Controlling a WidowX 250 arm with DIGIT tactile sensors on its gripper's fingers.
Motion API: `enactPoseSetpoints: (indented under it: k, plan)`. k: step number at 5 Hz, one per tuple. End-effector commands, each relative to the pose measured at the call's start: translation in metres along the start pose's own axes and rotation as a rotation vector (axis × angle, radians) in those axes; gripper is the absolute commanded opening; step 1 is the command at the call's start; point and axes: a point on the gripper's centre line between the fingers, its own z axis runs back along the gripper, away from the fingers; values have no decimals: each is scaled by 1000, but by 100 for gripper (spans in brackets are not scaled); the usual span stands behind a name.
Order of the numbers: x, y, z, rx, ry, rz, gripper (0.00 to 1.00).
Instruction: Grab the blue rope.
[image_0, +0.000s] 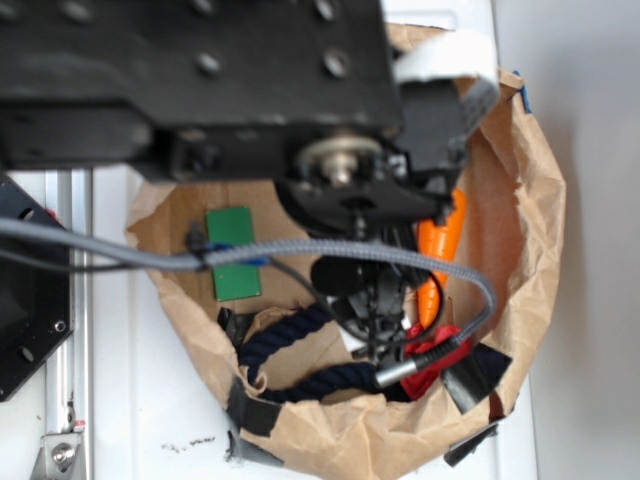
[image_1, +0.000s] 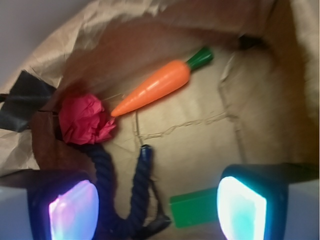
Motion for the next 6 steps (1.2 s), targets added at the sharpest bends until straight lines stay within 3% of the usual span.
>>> enactPoseSetpoints:
  k: [1, 5, 6]
  plan:
    - [2, -1, 2, 12, -22, -50, 100]
    - [2, -1, 2, 12, -22, -50, 100]
    - [-8, -9, -19, 64, -38, -76, 100]
